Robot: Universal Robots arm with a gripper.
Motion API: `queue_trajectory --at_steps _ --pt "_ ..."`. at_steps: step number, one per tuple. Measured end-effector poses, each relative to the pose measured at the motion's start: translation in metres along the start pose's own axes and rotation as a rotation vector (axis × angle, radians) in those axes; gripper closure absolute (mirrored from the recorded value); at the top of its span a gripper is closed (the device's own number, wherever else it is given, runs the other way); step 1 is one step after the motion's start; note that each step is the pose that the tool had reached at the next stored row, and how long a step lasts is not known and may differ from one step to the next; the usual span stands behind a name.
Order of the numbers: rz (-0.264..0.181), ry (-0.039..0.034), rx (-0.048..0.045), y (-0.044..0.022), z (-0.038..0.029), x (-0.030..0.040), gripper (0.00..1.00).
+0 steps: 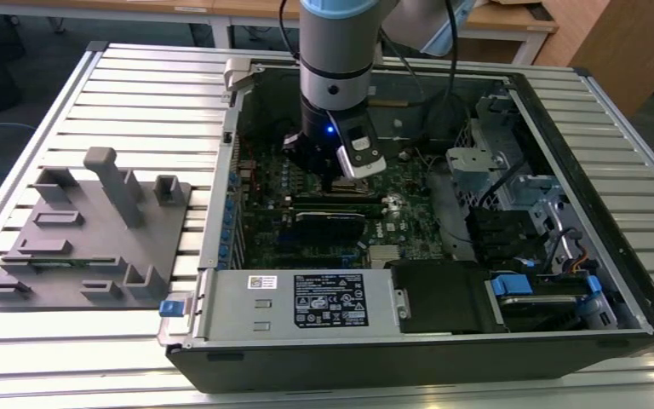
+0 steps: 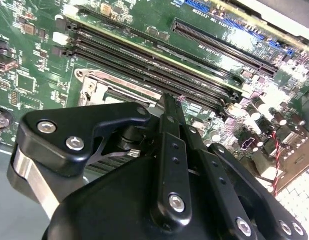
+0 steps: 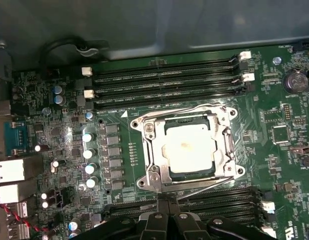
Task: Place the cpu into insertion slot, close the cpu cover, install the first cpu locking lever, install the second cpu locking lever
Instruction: 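Install the second cpu locking lever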
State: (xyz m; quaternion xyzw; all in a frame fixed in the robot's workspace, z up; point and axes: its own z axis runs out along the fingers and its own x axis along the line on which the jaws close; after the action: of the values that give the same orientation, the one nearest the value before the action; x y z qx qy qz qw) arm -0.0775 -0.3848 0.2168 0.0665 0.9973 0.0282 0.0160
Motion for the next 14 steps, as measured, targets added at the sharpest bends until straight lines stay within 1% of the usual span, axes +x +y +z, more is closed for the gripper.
queue_trajectory --at_steps 3,10,14 --pt "-0.005 0.0003 -0.0004 -0.0005 0.0016 0.0029 0.9" --pt "-0.005 0.0003 -0.0005 -0.0011 0.0034 0.0071 0.9" --pt "-0.006 0.0003 -0.0006 -0.0012 0.0047 0.0073 0.9"
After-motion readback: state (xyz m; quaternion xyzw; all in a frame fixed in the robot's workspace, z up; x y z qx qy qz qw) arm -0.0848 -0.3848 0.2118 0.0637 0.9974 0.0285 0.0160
